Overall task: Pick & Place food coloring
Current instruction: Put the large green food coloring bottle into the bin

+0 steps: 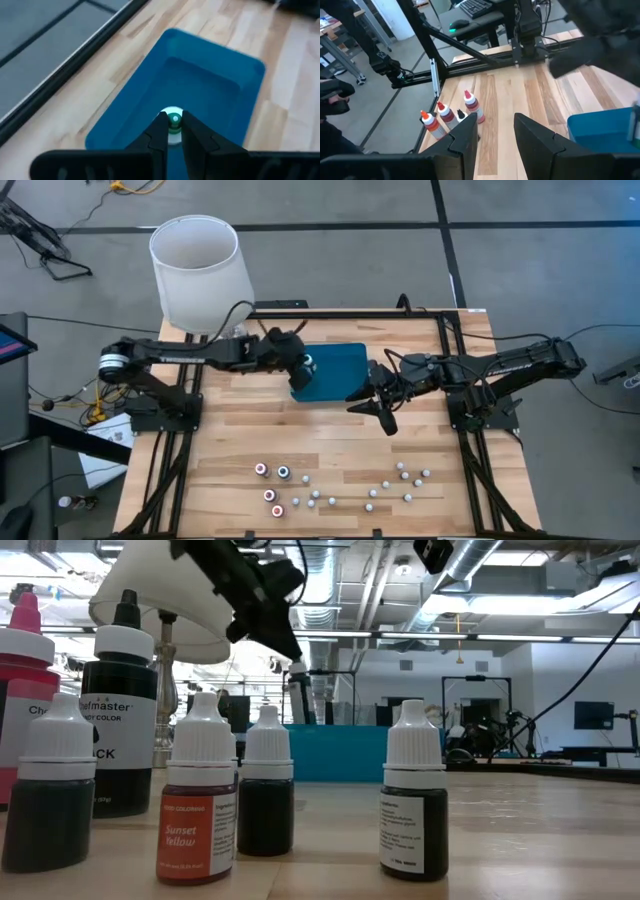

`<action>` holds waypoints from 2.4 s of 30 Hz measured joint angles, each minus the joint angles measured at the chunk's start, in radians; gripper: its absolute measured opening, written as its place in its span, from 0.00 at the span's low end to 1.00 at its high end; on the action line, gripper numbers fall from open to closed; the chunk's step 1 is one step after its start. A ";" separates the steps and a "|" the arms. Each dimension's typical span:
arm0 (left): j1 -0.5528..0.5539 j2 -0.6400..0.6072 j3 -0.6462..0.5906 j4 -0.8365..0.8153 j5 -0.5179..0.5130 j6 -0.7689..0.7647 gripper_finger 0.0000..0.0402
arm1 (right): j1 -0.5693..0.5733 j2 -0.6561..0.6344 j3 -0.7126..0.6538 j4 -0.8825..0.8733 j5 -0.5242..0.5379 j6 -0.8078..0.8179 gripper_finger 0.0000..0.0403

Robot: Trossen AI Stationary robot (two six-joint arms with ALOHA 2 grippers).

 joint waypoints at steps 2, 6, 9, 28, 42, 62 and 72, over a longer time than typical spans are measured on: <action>0.020 0.034 0.035 -0.013 -0.002 0.019 0.06 | 0.000 0.000 0.000 -0.001 0.000 0.000 0.29; 0.057 0.100 0.096 -0.072 -0.001 0.055 0.06 | 0.000 0.000 0.000 -0.003 0.000 0.000 0.29; 0.079 0.140 0.126 -0.117 0.008 0.070 0.06 | 0.000 0.000 0.000 -0.003 0.000 -0.001 0.29; 0.138 0.153 0.122 -0.173 -0.002 0.101 0.06 | 0.000 0.000 0.000 -0.014 0.000 -0.002 0.29; 0.140 0.153 0.057 -0.119 -0.010 0.094 0.06 | 0.000 0.000 -0.001 -0.014 0.000 -0.002 0.29; 0.140 0.153 0.055 -0.117 -0.020 0.100 0.17 | 0.000 0.000 -0.001 -0.014 0.000 -0.002 0.29; 0.140 0.141 0.071 -0.119 -0.053 0.120 0.26 | 0.000 0.000 -0.001 -0.018 0.000 -0.002 0.29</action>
